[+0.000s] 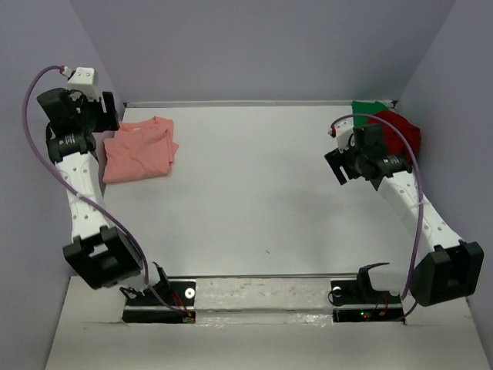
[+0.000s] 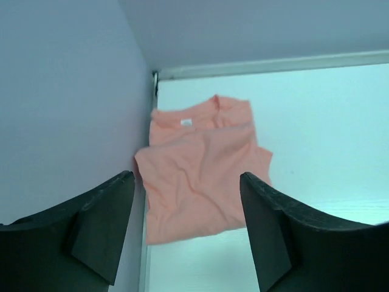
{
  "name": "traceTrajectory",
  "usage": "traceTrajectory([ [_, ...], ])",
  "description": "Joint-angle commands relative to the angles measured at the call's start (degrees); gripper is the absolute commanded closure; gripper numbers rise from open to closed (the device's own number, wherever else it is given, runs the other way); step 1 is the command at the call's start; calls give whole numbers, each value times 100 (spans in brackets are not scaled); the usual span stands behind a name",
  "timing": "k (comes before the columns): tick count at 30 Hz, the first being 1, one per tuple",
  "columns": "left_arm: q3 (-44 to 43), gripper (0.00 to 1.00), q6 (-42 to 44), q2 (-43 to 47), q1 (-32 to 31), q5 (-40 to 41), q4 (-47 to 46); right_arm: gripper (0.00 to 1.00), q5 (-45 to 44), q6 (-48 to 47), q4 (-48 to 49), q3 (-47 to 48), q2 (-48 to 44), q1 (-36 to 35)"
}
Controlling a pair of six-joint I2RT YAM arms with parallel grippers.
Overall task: Fold and stack the t-shirts
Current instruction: Put the neatly folded tshirt into the corner of the board with the left arm
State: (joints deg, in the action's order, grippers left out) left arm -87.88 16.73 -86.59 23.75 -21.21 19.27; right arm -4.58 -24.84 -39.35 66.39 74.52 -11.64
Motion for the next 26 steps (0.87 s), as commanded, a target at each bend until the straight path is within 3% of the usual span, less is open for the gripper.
traceTrajectory([
  [1,927,19,-91,1028,-10,-1173,-308,18,-307,357,578,-590,-665,30],
  [5,2648,7,128,1811,-37,-1516,-1038,18,-71,796,718,-1222,-974,83],
  [7,3099,1,243,2119,-107,-1762,-1109,18,-70,1173,868,-1426,-1071,83],
  [10,3759,1,418,2558,-396,-1738,-1214,18,-35,1219,1044,-1735,-1282,136],
  [14,4592,1,296,3217,-783,-1509,-1706,17,-605,1280,1360,-1831,-1432,188],
  [19,5551,1,84,4288,-819,-1746,-2400,17,-1396,1500,1580,-1779,-1125,188],
  [22,6325,1,154,5062,-802,-2034,-2884,17,-1362,1395,1615,-1805,-1054,188],
  [26,6617,1,-143,5337,-766,-2054,-3385,13,-922,1086,1685,-2025,-1290,293],
])
